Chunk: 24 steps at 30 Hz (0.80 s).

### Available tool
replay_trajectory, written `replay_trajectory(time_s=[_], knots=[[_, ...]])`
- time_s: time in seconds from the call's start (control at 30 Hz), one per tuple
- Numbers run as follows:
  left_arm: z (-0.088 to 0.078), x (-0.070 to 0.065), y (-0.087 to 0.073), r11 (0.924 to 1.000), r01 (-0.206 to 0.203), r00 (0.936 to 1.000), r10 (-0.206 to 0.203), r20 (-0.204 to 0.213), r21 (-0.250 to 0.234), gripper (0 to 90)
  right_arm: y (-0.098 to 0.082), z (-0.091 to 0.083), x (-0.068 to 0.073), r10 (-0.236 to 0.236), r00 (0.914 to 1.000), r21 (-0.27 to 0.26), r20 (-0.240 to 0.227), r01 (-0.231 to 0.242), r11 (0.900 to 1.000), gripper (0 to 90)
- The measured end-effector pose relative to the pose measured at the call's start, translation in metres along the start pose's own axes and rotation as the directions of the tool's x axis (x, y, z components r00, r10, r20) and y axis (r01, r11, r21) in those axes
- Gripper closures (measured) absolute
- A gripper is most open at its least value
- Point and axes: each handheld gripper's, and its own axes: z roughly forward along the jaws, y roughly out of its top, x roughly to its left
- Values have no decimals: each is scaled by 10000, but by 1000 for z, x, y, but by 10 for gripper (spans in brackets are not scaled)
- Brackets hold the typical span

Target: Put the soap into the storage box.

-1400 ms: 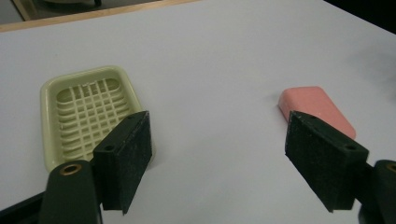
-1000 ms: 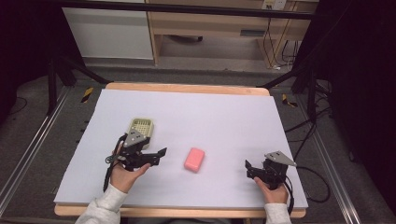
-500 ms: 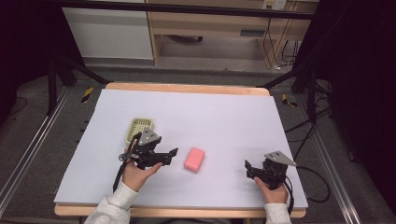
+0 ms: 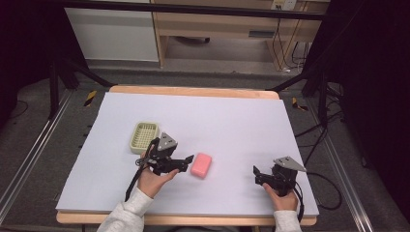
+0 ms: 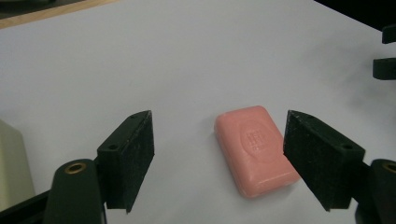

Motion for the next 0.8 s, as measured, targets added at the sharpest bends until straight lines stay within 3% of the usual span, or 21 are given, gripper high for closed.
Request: replay_trajectory(time_s=[0.8], knots=[[41, -23, 3, 9945, -303, 9995, 292, 124, 1007, 238, 0, 1, 0, -3, 10000, 71, -73, 4, 10000, 47]])
